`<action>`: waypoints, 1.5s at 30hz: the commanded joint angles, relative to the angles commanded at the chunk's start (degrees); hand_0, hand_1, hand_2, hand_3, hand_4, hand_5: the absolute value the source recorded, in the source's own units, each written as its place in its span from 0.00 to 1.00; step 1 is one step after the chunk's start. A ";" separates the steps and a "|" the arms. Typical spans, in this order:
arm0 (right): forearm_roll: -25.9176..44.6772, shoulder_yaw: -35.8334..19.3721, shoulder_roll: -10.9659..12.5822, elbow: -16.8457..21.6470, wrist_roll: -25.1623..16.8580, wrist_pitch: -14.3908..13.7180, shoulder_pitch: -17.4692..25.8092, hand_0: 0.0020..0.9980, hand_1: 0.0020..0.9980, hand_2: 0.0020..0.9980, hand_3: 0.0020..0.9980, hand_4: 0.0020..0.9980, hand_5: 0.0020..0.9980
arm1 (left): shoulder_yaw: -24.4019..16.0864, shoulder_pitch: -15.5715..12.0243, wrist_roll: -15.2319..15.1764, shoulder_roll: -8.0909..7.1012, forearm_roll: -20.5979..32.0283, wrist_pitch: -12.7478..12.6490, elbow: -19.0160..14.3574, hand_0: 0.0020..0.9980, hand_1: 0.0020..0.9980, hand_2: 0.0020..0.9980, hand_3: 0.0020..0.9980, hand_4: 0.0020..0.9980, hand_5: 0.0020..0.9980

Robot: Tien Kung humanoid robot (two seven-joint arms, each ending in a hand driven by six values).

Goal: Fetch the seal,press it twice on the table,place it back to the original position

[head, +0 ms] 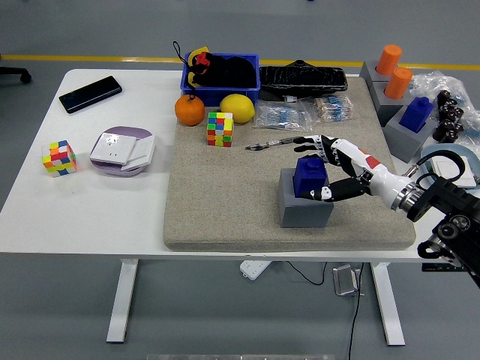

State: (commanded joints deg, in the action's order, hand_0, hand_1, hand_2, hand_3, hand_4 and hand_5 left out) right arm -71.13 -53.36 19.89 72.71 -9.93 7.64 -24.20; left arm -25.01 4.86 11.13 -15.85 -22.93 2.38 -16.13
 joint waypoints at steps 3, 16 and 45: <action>0.27 0.13 -0.02 -0.64 -0.45 -0.95 -0.15 0.71 0.69 0.72 0.77 0.94 0.00 | -0.29 0.13 -0.05 -0.11 -0.24 -0.04 -0.09 0.73 0.70 0.69 0.74 0.67 0.31; 0.68 1.22 -0.15 -2.87 -1.44 -2.44 -0.09 0.72 0.68 0.70 0.74 0.93 0.00 | -0.15 -0.07 -0.07 0.24 -0.21 0.06 -0.18 0.73 0.70 0.69 0.74 0.67 0.31; 1.74 2.59 -0.03 -2.84 -2.57 -4.48 -0.12 0.57 0.48 0.50 0.57 0.81 0.00 | -0.63 0.30 -0.14 0.50 -0.24 0.10 -0.10 0.73 0.70 0.69 0.75 0.67 0.31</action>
State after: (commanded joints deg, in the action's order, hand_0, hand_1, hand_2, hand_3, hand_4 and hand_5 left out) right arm -69.39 -50.76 19.85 69.86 -12.49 3.16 -24.32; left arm -25.64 5.16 10.98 -15.35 -23.17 2.48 -16.23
